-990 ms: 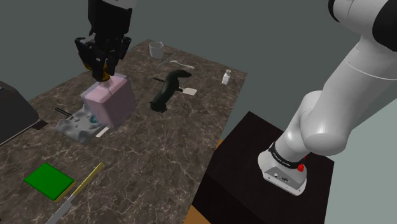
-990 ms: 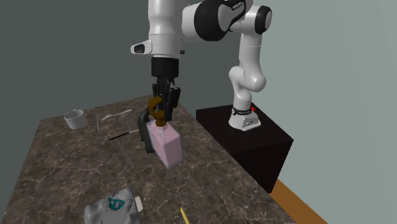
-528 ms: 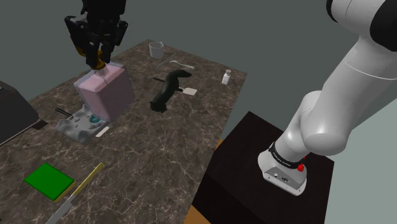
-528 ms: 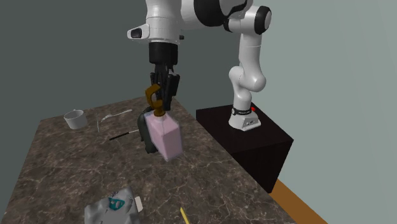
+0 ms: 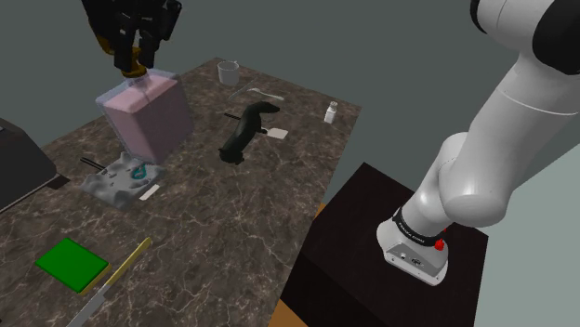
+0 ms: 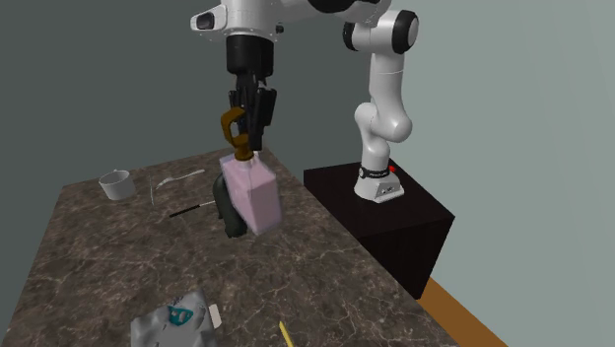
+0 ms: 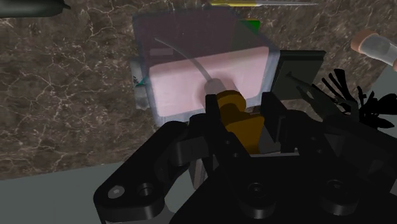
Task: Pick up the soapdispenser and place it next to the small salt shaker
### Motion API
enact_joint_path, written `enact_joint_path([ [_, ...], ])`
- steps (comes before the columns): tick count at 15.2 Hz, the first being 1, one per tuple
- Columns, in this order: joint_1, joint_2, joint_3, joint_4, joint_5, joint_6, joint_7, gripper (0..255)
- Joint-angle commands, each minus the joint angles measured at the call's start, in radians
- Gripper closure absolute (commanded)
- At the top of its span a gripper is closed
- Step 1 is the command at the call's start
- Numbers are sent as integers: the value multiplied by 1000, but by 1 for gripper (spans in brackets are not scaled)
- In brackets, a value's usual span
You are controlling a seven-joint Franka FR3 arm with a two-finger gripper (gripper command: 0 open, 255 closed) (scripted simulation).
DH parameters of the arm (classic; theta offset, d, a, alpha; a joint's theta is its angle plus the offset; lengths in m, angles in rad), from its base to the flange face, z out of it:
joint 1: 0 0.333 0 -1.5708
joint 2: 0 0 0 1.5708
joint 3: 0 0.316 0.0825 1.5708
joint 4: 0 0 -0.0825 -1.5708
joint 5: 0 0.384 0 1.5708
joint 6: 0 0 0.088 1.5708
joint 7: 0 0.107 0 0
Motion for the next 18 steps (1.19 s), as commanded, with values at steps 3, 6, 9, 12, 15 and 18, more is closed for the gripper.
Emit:
enact_joint_path([
  [3,5,22,2,83,-12,-61,15,255],
  [6,-29,-25,-18,24,22,-55,-40,255],
  [9,-72,-91,-54,-68,68,-40,-124,255],
  [12,-109,-144,-94,-144,105,-33,-207,255],
  [15,-142,-185,-136,-206,132,-31,-288,255],
  [18,-173,-216,-178,-255,152,-32,-367,255],
])
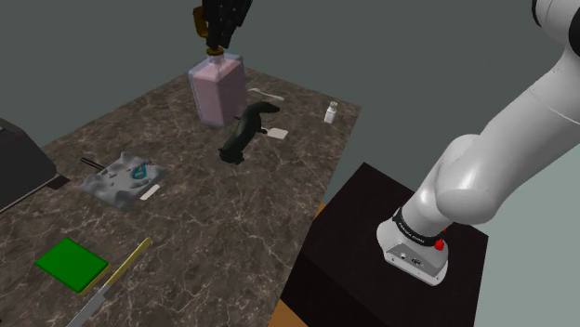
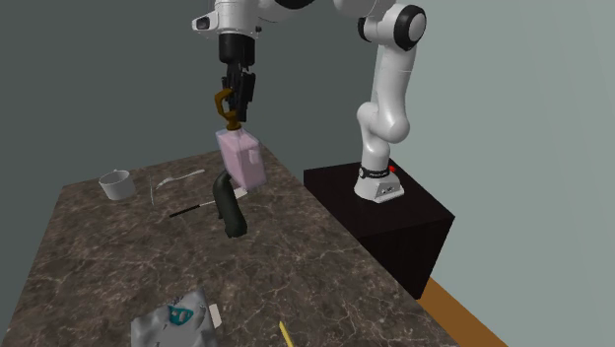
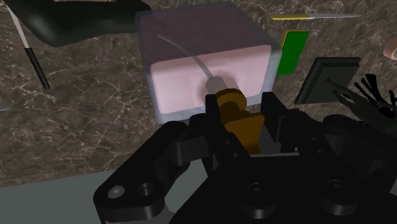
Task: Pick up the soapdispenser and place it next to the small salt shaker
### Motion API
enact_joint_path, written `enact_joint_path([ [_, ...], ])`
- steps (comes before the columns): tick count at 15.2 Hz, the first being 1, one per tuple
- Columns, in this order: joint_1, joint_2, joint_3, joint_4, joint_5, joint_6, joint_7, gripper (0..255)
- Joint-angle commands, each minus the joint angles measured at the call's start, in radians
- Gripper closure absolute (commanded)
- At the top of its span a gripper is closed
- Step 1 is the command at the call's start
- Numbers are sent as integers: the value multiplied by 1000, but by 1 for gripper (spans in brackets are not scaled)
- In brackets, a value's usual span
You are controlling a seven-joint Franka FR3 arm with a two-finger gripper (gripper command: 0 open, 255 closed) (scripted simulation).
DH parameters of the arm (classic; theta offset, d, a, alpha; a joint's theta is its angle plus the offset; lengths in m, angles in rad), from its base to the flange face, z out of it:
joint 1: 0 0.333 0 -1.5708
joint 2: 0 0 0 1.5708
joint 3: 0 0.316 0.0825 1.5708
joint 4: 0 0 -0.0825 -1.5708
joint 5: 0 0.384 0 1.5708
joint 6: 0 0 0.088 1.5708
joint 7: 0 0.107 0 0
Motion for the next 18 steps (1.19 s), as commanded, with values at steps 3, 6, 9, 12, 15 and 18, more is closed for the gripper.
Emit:
enact_joint_path([
  [3,-41,-27,-60,-46,20,-10,-108,255],
  [6,-70,-38,-103,-73,30,-16,-184,255],
  [9,-99,-40,-146,-89,36,-24,-258,255],
  [12,-129,-32,-189,-95,39,-34,-331,255],
  [15,-158,-15,-230,-90,42,-45,-403,255],
  [18,-188,11,-271,-75,45,-58,-474,255],
])
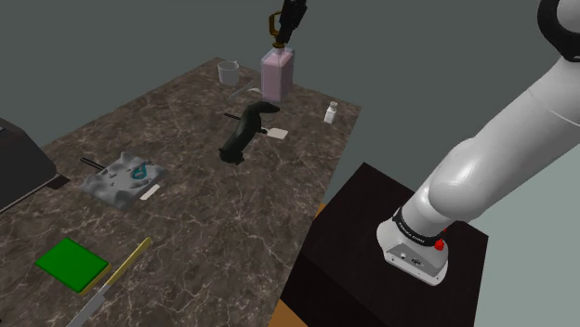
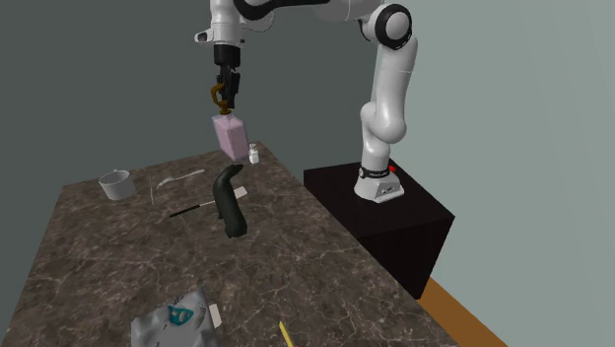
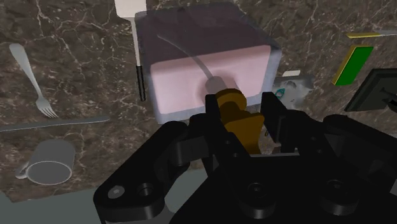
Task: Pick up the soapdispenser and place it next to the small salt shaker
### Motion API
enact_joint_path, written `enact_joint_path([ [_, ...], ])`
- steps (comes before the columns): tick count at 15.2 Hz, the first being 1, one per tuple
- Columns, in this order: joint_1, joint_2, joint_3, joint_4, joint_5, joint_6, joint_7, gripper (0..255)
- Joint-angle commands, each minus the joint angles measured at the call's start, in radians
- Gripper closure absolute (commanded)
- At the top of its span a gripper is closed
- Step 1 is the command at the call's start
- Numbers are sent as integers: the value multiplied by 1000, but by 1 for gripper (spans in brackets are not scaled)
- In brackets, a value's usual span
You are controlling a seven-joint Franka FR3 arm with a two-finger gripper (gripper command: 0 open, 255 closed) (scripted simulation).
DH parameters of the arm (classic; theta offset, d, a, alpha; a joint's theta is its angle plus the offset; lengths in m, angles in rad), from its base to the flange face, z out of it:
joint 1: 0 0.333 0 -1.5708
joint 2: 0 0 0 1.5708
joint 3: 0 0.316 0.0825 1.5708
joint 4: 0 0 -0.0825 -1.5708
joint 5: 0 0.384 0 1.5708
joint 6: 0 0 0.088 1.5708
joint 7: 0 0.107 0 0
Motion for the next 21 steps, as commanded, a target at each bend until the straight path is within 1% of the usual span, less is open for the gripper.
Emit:
enact_joint_path([
  [1,-20,17,-27,10,2,-9,-48,255],
  [7,-84,101,-102,81,15,-43,-186,255],
  [12,-144,199,-157,177,35,-83,-296,255],
  [17,-213,322,-201,311,64,-136,-396,255],
  [21,-281,441,-225,454,94,-192,-466,255],
])
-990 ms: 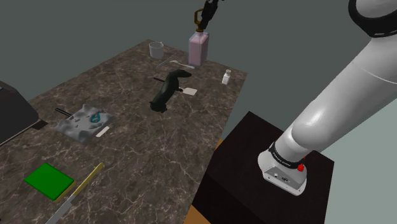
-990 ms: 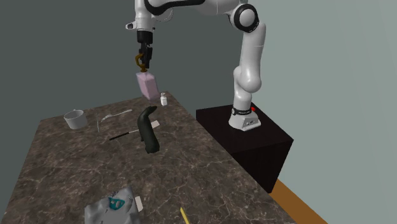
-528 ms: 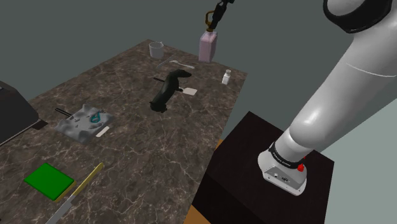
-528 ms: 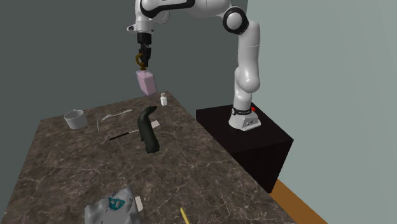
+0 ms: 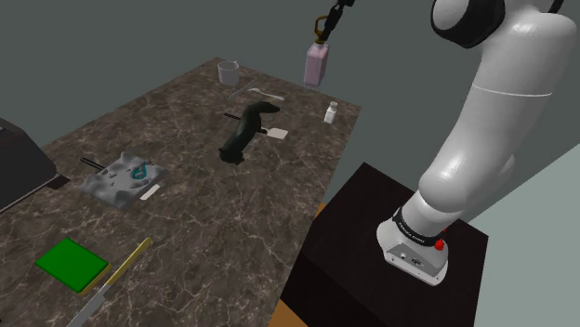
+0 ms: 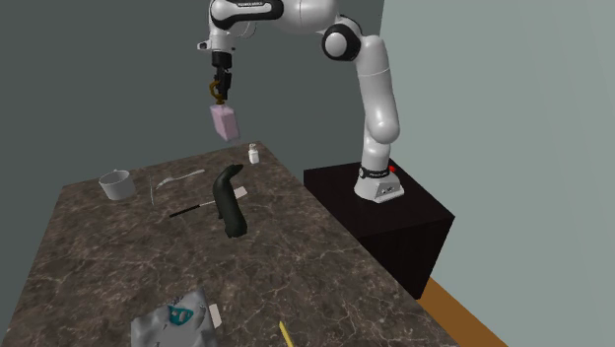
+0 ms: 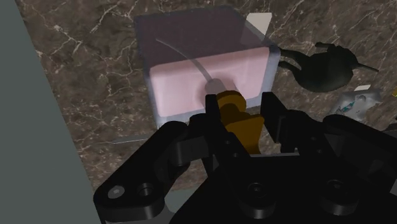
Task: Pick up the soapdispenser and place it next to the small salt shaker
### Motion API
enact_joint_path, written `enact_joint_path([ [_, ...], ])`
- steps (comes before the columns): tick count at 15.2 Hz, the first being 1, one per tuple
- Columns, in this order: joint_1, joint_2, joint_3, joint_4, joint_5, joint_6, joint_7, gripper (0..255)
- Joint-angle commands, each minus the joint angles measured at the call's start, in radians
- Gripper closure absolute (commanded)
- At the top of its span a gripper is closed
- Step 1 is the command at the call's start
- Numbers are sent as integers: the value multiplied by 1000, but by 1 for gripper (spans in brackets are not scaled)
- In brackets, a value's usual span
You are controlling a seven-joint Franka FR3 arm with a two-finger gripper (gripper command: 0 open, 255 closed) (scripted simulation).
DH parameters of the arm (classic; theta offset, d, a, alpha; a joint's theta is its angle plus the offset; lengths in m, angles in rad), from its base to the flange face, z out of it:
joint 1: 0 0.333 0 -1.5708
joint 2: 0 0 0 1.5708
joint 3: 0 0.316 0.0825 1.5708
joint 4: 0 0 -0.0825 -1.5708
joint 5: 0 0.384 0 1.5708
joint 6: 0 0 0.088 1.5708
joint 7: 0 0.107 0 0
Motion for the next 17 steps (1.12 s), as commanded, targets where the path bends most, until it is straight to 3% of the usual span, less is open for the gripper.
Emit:
enact_joint_path([
  [1,-35,65,-10,79,17,-28,-33,255],
  [4,-89,158,-16,203,40,-76,-66,255],
  [17,-64,141,-15,5,40,95,-123,255],
])
